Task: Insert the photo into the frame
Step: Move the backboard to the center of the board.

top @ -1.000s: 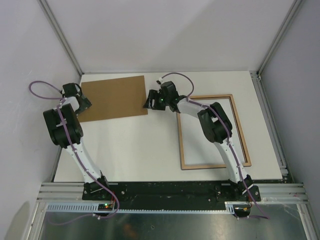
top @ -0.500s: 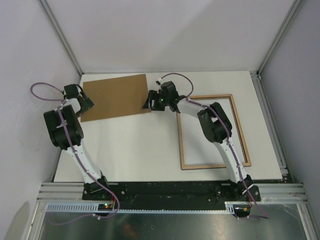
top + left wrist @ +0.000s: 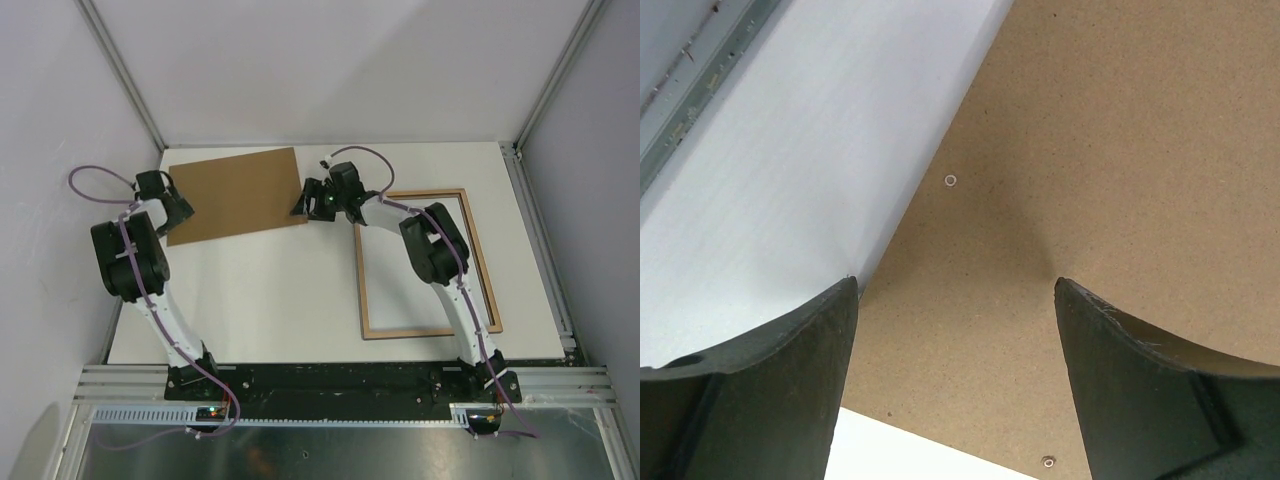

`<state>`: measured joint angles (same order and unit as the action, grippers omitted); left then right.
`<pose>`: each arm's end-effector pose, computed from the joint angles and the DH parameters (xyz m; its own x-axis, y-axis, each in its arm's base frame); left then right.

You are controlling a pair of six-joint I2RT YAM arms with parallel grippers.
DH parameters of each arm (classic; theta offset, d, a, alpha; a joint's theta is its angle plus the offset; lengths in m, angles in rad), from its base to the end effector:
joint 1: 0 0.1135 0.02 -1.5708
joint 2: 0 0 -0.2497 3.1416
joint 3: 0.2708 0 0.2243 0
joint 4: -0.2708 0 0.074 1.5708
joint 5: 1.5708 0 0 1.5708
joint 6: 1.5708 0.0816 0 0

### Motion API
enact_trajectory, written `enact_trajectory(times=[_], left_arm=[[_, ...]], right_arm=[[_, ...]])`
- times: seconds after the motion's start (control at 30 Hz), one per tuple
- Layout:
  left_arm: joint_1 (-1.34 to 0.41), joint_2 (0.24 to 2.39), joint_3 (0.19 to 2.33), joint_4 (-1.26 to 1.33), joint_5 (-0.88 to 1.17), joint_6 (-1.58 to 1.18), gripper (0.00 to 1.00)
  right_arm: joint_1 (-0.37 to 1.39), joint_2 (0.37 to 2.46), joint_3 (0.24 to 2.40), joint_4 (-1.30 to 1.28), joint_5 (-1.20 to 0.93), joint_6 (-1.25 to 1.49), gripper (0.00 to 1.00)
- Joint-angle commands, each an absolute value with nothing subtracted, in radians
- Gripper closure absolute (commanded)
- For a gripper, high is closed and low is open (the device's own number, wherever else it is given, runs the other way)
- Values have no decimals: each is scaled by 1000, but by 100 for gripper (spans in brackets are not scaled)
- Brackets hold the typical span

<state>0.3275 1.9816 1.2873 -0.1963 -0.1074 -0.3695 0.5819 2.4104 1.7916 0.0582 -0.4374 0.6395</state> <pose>0.3965 0.1440 0.1296 -0.5479 -0.5654 -0.6166 -0.6236 0.7673 -0.1494 0.4338 0.3268 0.1251 -0.8324 0.0995 -0.5452 -0.3749 0.6234 0.6862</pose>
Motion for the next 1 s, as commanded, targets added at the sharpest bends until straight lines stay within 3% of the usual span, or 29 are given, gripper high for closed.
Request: enact_trajectory(times=[0.0,0.97], left_arm=[[246,1953,1238,-291,-10,-437,19],[44,1805,1032,-307,31,-519,19]], right_arm=[[615,2329,1725,50,-471,656,27],[662,1923,1439,-141,-348,606,28]])
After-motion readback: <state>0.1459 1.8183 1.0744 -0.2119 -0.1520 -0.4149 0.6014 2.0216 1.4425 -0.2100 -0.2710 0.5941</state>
